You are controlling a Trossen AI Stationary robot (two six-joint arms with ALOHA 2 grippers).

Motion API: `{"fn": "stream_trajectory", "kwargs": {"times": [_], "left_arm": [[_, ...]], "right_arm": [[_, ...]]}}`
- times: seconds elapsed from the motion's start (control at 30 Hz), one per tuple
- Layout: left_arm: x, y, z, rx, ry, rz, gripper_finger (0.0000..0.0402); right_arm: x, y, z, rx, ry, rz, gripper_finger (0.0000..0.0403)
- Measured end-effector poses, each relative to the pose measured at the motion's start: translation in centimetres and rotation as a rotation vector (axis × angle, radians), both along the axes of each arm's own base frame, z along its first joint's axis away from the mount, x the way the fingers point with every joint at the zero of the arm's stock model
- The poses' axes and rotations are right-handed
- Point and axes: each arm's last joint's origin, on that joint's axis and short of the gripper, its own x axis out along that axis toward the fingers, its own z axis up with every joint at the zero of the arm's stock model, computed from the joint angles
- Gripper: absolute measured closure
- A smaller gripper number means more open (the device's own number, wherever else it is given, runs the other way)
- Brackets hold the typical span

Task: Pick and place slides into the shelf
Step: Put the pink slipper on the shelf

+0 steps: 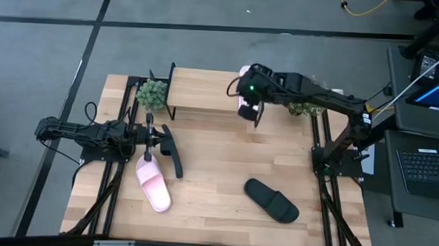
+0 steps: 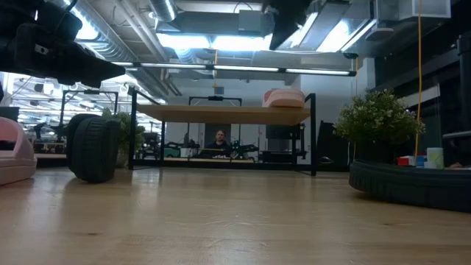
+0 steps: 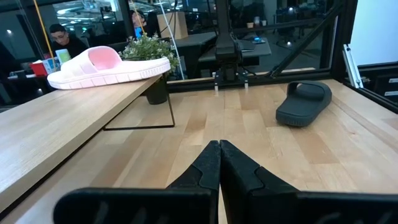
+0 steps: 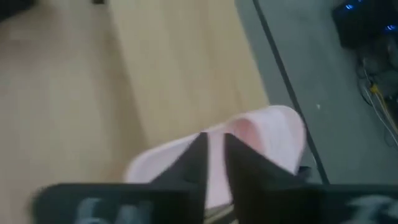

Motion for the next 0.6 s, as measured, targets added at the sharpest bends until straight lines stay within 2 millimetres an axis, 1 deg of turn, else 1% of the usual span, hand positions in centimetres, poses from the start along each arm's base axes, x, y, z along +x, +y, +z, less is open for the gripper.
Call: {"fn": "stream_trajectory", "kwargs": {"times": [0.03,0.07,0.13,0.2,0.27,0.37,0.5,0.6], "left_arm": [[0.0,0.0,0.0,0.0,0.0,0.0,0.0401],[0.0,0.0,0.0,0.0,0.001,0.0,0.0401],[0.0,0.0,0.0,-0.001,0.0,0.0,0.0401],[0.0,0.0,0.0,-0.001,0.0,0.0,0.0401],[0.0,0.0,0.0,-0.001,0.0,-0.002,0.0401],[0.0,-0.1,0.0,-0.002,0.003,-0.034,0.0401],[0.0,-0.2,-0.1,-0.004,0.006,-0.06,0.0401],[0.0,-0.2,-0.1,-0.012,0.008,-0.07,0.0401]], "right_arm": [[0.0,0.5,0.0,0.009,0.0,0.004,0.0386],[0.1,1.0,-0.1,0.016,0.002,0.011,0.0392],[0.2,1.8,-0.7,0.035,0.003,0.006,0.0392],[0.3,2.6,-1.7,0.045,0.034,0.017,0.0397],[0.5,3.1,-3.3,0.051,0.066,0.027,0.0398],[1.0,3.3,-6.1,0.067,0.073,0.028,0.0399],[1.4,3.2,-9.4,0.066,0.036,0.036,0.0399],[1.1,3.3,-10.8,0.075,-0.013,0.034,0.04]]}}
